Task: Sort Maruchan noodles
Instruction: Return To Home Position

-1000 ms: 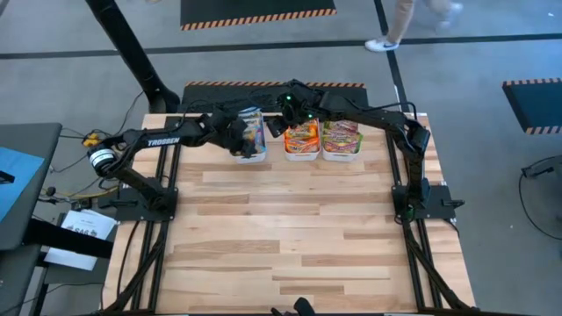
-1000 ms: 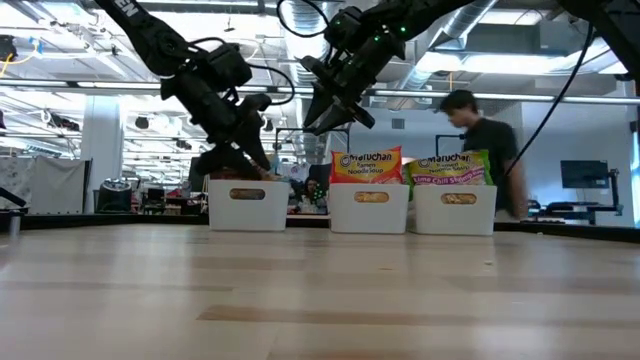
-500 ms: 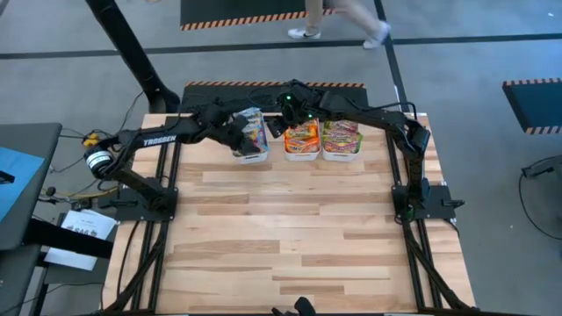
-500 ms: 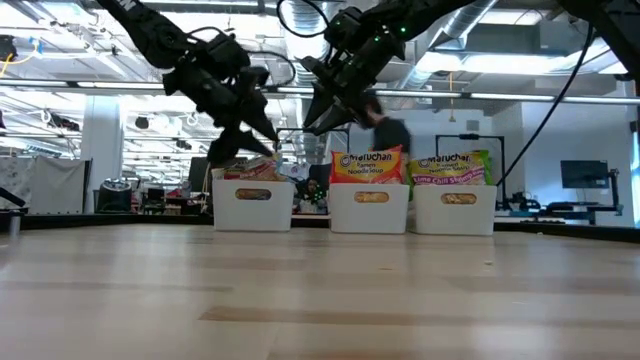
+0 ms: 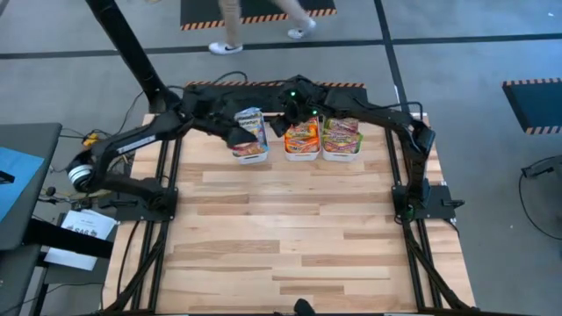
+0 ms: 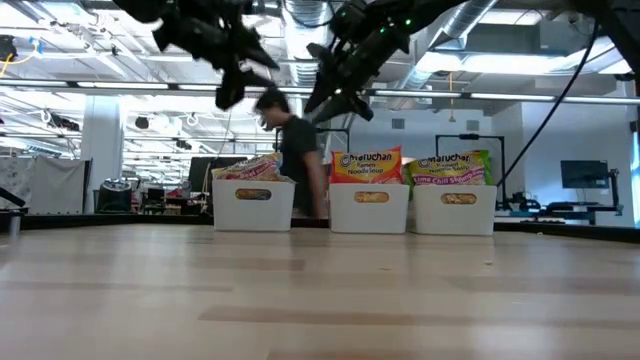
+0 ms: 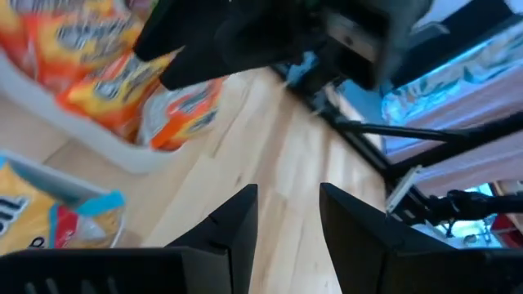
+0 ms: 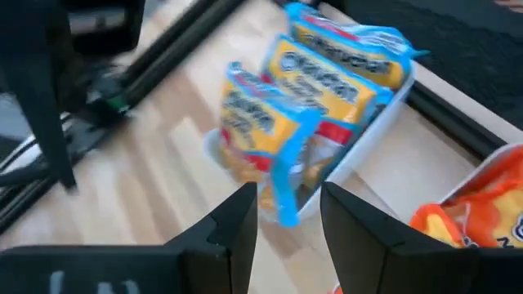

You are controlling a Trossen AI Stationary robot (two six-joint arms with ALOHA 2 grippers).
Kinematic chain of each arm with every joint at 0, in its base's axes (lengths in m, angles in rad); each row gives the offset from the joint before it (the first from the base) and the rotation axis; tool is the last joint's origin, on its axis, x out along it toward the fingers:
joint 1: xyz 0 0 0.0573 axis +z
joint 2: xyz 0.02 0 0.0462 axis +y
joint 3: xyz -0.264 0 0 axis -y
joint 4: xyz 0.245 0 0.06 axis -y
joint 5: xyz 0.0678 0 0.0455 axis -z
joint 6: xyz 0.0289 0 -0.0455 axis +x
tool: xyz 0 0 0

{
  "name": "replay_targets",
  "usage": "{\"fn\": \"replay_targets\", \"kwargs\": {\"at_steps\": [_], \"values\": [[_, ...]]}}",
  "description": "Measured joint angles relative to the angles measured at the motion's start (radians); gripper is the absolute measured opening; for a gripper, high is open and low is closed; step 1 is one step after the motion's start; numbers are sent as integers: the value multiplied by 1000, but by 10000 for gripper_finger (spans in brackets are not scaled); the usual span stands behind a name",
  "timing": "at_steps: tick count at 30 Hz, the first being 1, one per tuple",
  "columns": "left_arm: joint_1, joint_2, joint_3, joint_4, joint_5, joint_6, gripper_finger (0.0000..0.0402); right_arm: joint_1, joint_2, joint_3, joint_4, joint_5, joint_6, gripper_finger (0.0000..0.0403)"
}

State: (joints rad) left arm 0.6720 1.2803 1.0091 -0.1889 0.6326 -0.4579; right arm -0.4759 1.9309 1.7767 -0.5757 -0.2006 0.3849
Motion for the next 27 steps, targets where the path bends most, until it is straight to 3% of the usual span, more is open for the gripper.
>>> {"fn": "replay_targets", "kwargs": {"at_steps": [5,9,12,18,22,27], "values": [[-18,-145,1,-80,-33,97,121,-10,-76,0,-10,-90,-56,159],[-63,-251,1,-183,-189,194,121,-7,-166,1,-38,-90,-103,159],[-107,-325,-42,-171,-294,211,121,2,-234,1,-64,-88,-135,159],[-193,-464,-221,-17,-282,191,121,71,-358,-13,-129,72,-224,159],[-260,-566,-382,162,-268,153,121,127,-451,-161,-77,190,-220,159],[-327,-695,-584,396,-292,48,121,149,-586,-457,215,196,-164,159]]}}
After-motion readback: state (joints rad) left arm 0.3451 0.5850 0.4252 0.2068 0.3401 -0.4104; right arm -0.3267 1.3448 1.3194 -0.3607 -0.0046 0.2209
